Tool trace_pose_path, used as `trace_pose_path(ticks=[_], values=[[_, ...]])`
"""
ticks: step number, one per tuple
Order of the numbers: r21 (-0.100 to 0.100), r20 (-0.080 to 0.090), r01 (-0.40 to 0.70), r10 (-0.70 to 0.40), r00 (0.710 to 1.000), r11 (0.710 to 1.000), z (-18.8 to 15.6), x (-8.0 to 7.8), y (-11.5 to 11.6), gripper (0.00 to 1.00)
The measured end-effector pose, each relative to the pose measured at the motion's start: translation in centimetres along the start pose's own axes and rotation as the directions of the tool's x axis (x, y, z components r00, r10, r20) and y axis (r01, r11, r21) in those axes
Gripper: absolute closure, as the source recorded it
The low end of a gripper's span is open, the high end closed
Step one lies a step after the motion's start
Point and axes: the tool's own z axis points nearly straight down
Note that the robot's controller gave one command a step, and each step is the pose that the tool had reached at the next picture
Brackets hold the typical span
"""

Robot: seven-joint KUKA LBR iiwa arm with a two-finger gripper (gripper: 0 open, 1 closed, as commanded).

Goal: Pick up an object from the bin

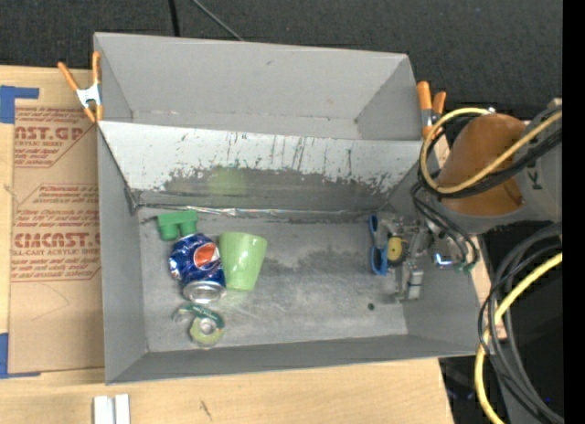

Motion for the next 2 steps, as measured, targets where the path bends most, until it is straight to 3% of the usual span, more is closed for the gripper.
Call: trace_pose_path(ticks=[1,2], values=[[-0.004,-0.002,0.003,-0.003,1.000,1.000,0.0,0.0,0.3,1.00],[0.002,0.006,0.030,-0.030,1.000,1.000,-13.7,2.3,5.4,1.00]])
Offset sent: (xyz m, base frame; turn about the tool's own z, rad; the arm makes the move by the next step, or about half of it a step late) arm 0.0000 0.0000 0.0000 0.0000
